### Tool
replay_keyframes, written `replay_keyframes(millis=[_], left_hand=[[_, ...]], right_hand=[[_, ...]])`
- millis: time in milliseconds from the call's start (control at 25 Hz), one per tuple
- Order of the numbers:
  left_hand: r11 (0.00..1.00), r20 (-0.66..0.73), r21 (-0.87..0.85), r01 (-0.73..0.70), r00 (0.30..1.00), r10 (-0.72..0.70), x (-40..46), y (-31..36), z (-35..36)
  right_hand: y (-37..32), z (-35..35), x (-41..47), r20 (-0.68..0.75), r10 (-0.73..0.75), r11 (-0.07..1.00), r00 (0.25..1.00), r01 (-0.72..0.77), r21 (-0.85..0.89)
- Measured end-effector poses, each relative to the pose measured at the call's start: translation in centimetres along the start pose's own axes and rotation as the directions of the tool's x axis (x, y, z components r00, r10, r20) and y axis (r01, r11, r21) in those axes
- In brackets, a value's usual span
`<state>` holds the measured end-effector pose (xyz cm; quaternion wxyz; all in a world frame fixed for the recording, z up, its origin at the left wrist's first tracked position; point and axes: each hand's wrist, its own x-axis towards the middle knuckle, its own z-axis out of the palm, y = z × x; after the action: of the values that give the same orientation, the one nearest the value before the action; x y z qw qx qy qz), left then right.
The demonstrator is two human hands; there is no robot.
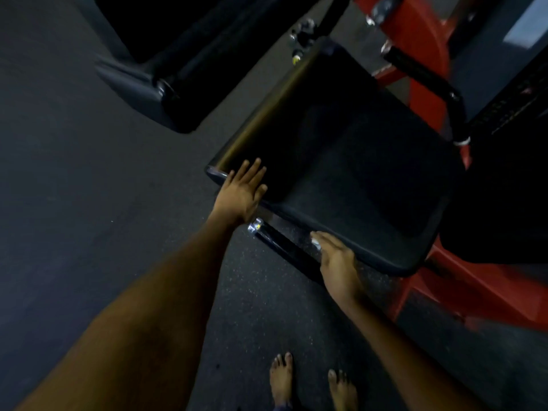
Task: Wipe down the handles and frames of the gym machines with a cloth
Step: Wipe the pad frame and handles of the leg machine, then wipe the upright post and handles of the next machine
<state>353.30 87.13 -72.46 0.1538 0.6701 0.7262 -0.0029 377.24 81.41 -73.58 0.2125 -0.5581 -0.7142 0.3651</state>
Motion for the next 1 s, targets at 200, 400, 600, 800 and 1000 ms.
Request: replay_keyframes(millis=[200,400,600,800,1000], left_hand=[[0.959,-0.017,-0.196,0.205,0.977,-0.212,-6.3,5.2,-4.0],[0.948,-0.011,-0.119,0.295,0.954,-0.298,-11.4,11.1,-13.3],[0.926,-0.204,-0.192,0.326,0.909,-0.362,-20.3,18.5,-24.0],[0.854,-0.373,-0.298,0.426,0.772,-0.515,-28.6,21.8,-27.4],[0.804,-0.432,-0.357,0.476,0.679,-0.594,-32.9,22.0,-28.7]], right_hand=[[-5.0,-4.8,2.4,0.029,0.118,0.991,0.993,-0.116,-0.062],[-13.3,-14.0,2.7,0.016,0.108,0.978,0.994,-0.103,-0.179],[-23.5,-24.0,-2.2,0.022,-0.049,0.941,0.999,0.053,-0.335],[-27.8,-28.1,-8.9,-0.063,-0.26,0.941,0.964,0.238,-0.241],[-31.2,-27.9,-11.6,0.043,-0.387,0.858,0.921,0.377,-0.348]])
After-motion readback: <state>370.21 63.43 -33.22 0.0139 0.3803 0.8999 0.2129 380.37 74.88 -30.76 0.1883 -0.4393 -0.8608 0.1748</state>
